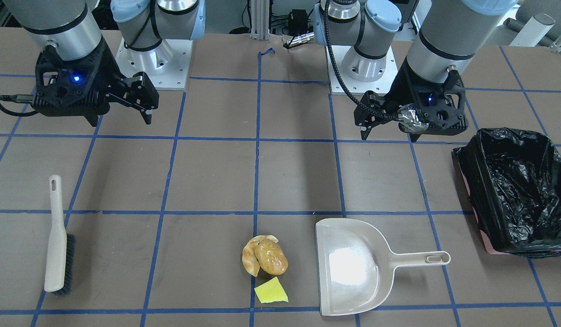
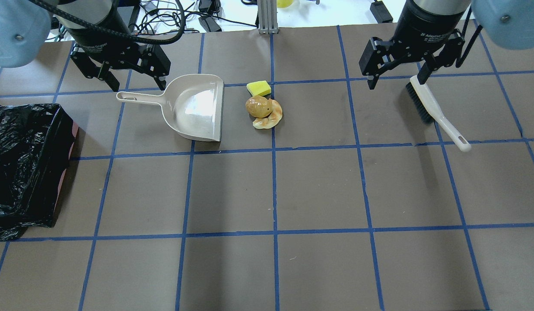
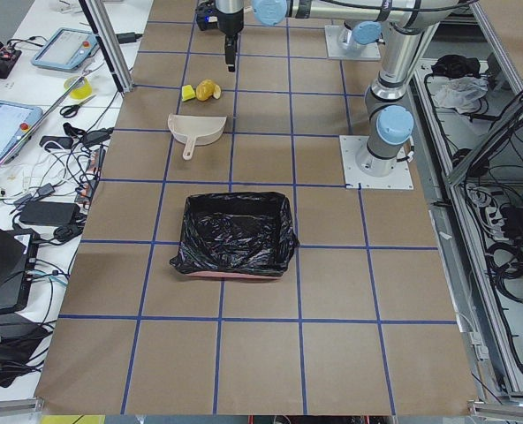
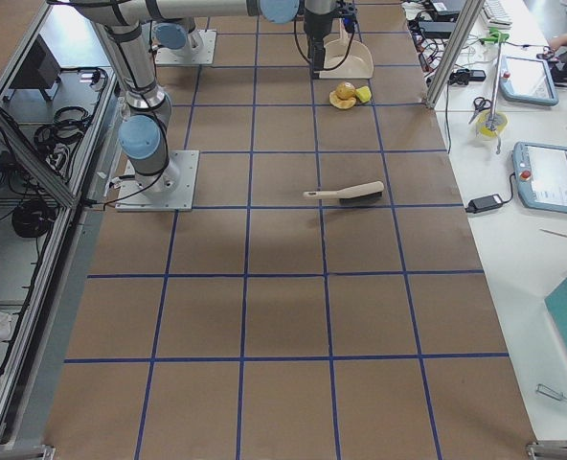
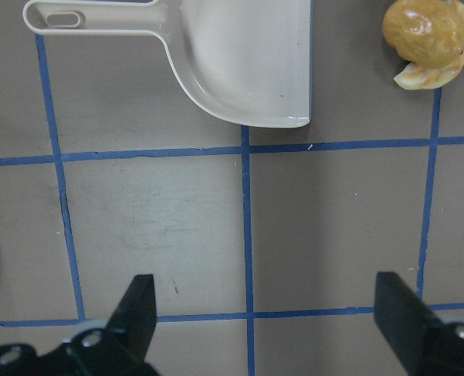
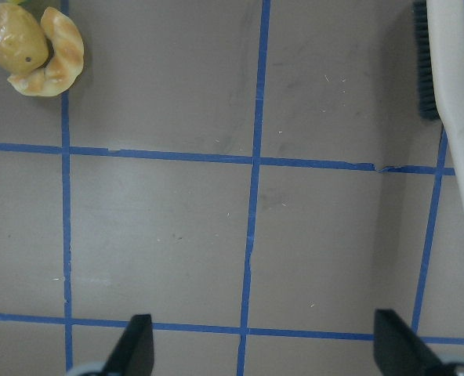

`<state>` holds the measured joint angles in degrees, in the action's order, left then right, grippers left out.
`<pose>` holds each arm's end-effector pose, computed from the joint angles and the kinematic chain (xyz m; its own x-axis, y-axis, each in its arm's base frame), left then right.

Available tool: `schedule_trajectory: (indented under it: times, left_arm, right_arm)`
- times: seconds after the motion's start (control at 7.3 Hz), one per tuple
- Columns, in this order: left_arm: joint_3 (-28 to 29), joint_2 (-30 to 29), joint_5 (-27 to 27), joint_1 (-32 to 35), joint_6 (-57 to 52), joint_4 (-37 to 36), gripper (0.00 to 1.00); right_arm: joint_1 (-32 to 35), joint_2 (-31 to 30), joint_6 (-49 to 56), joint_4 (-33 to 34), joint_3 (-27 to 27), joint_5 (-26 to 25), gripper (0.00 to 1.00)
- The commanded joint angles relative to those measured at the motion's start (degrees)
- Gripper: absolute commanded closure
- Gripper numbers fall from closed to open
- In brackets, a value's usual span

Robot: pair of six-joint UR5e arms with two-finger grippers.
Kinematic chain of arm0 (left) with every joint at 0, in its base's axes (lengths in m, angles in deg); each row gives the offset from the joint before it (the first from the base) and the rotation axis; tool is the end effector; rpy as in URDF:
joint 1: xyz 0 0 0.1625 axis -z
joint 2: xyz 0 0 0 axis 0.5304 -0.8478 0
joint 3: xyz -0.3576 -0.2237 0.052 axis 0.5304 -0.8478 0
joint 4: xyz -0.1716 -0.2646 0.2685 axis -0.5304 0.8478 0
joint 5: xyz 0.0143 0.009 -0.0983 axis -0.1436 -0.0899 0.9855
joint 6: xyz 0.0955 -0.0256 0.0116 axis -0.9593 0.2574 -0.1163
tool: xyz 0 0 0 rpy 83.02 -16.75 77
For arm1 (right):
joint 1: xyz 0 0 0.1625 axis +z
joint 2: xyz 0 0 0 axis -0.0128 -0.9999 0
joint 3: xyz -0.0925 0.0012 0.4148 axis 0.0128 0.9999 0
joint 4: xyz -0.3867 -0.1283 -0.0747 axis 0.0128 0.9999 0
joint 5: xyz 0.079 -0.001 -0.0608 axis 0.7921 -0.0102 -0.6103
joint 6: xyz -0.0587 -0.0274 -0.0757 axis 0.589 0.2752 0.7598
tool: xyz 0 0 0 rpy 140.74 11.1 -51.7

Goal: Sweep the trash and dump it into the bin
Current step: 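Lower the left gripper to the dustpan handle while the right descends to the brush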

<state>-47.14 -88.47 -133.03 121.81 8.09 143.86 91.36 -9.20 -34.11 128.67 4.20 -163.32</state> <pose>-0.1318 -0.5335 0.4946 -0.9997 0.0250 0.0057 0.0249 0.9997 -0.0051 0.1393 -0.5145 0.5031 -0.9977 -0.0680 -0.0048 -0.0680 0.9977 0.0054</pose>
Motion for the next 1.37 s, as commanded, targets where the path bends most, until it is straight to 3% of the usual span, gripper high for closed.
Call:
schedule_trajectory:
  times: [0.0,0.41,0.68,0.96,1.23]
  left_arm:
    - [0.00,0.05,0.11,0.05,-0.02,-0.02,0.00]
    - [-0.87,-0.22,0.19,-1.17,-1.85,-0.81,0.00]
    - [-0.96,-0.92,0.28,-7.74,-14.88,-0.99,0.00]
    - [-2.44,-5.11,0.28,-12.15,-25.97,-9.55,0.00]
    - [-3.60,-11.60,0.54,-12.25,-43.26,-18.51,0.00]
  right_arm:
    - [-0.01,0.05,0.07,0.63,0.00,0.18,0.00]
    - [-0.10,0.40,0.86,0.37,-0.61,0.44,0.00]
    - [-3.58,0.49,3.82,0.72,-1.31,0.09,0.00]
    - [-12.88,0.23,21.53,0.63,-2.89,0.35,0.00]
    - [-19.14,0.58,36.30,8.92,-8.67,-1.47,0.00]
